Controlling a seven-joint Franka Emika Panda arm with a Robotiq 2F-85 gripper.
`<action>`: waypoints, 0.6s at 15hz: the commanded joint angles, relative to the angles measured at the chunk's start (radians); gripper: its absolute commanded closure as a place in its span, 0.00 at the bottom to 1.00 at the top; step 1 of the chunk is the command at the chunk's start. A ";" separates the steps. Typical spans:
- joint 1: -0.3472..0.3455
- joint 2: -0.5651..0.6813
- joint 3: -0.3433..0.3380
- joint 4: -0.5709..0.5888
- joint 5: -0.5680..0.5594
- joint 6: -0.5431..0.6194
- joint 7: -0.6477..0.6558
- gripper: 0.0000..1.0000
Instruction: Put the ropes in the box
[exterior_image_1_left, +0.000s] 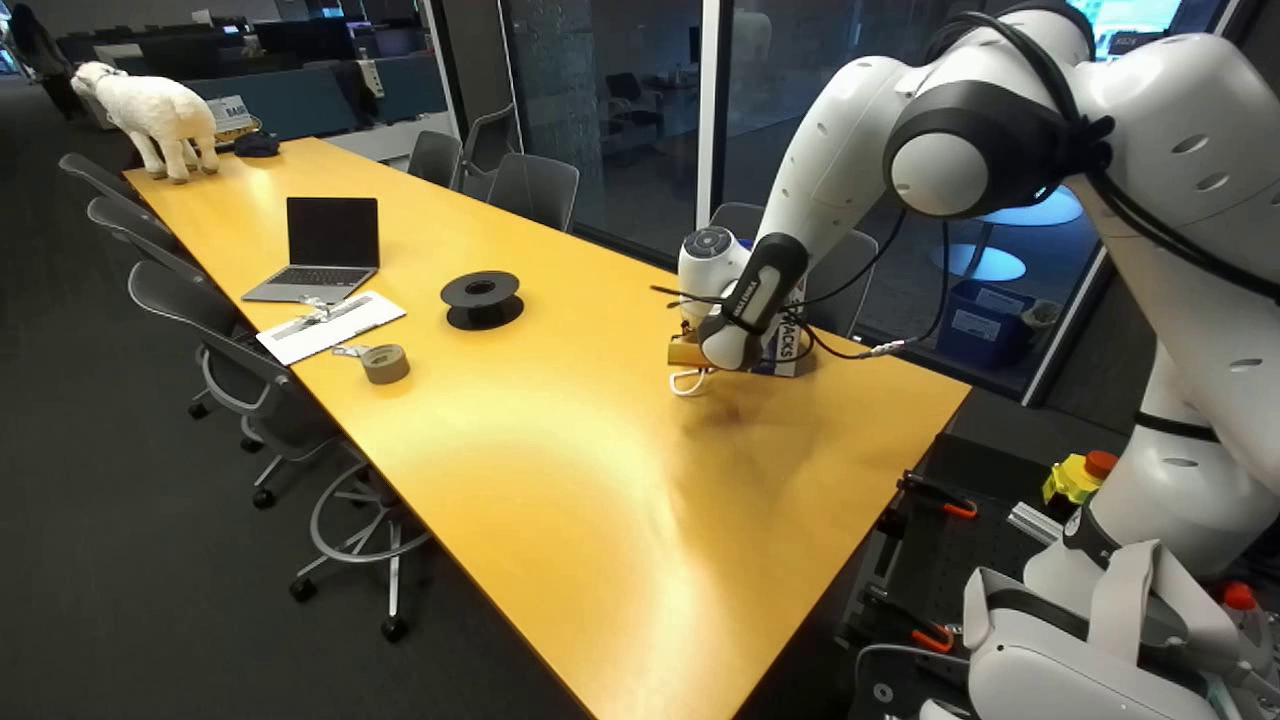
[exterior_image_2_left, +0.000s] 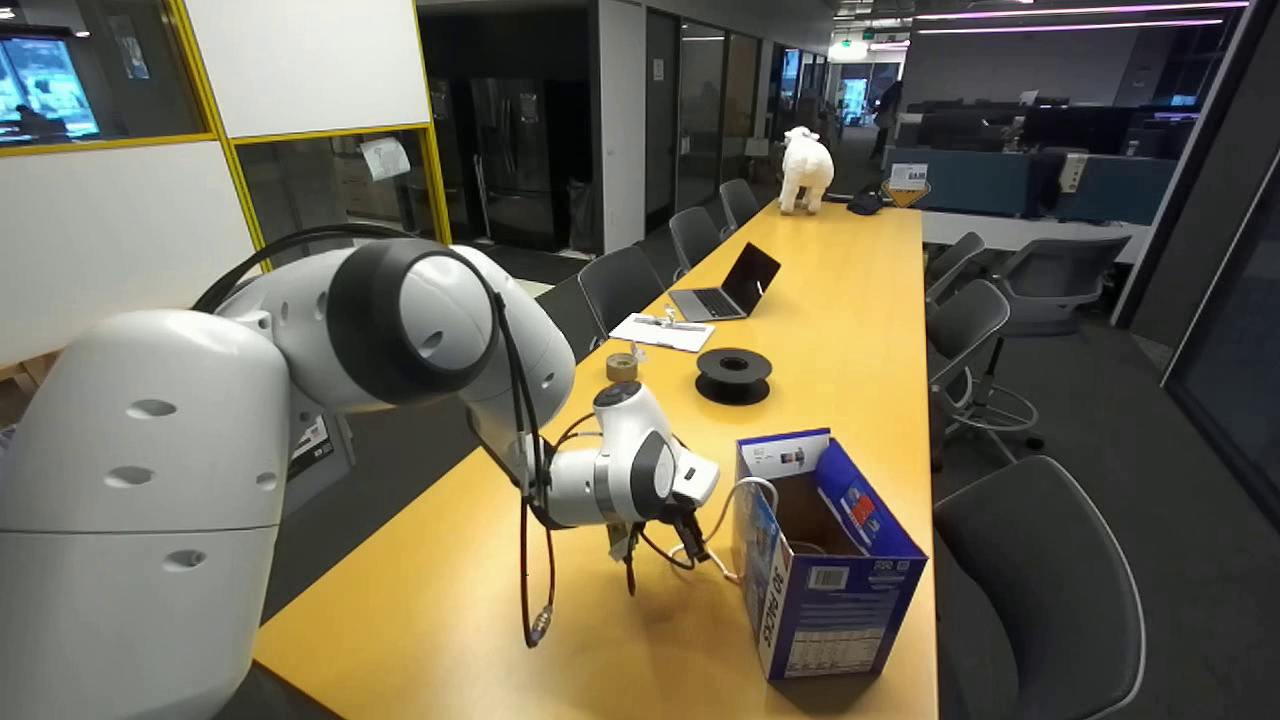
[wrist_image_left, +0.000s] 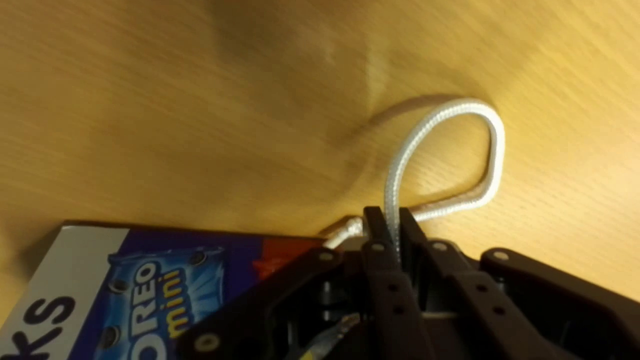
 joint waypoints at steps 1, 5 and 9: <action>-0.038 -0.177 0.005 -0.121 0.029 0.088 -0.076 0.89; -0.089 -0.362 0.011 -0.221 0.055 0.144 -0.160 0.88; -0.033 -0.482 -0.104 -0.268 -0.031 0.203 -0.103 0.89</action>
